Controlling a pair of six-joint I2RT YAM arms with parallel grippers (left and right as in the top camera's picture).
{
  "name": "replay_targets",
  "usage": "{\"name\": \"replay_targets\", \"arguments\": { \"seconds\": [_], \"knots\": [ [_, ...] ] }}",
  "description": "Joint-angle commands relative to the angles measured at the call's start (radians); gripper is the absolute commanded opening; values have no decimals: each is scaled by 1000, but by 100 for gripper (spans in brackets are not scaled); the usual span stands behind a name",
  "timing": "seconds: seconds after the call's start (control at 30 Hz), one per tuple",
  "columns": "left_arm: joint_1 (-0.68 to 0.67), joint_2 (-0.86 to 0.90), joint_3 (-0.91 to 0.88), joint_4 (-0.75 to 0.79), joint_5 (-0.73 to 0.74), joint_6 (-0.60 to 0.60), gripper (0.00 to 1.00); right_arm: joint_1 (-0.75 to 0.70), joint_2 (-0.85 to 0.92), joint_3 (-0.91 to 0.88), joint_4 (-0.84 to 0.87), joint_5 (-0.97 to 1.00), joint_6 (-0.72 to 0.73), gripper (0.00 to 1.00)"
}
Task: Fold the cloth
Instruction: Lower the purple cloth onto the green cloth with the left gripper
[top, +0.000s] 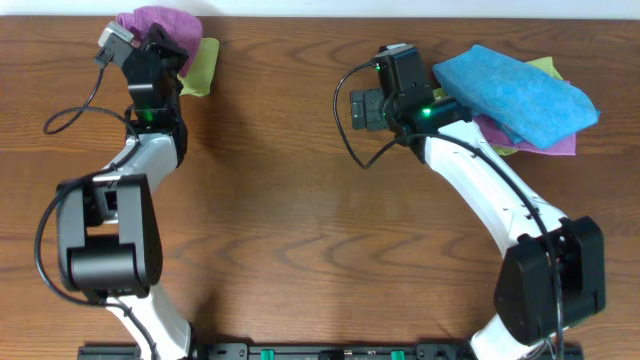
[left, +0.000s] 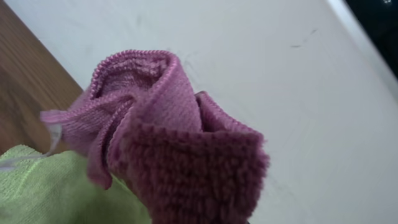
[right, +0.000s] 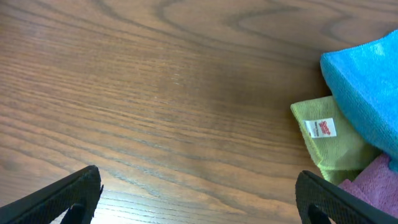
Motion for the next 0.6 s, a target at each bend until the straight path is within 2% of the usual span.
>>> {"name": "replay_targets", "arguments": {
  "seconds": [0.0, 0.17, 0.57],
  "knots": [
    [-3, 56, 62, 8, -18, 7, 6, 2, -16, -4, 4, 1, -58, 99],
    [-4, 117, 111, 16, -29, -8, 6, 2, -16, -4, 20, 1, -108, 99],
    [-6, 249, 215, 24, -16, -38, 6, 0, -16, -4, 41, 1, -119, 99]
  ]
}}
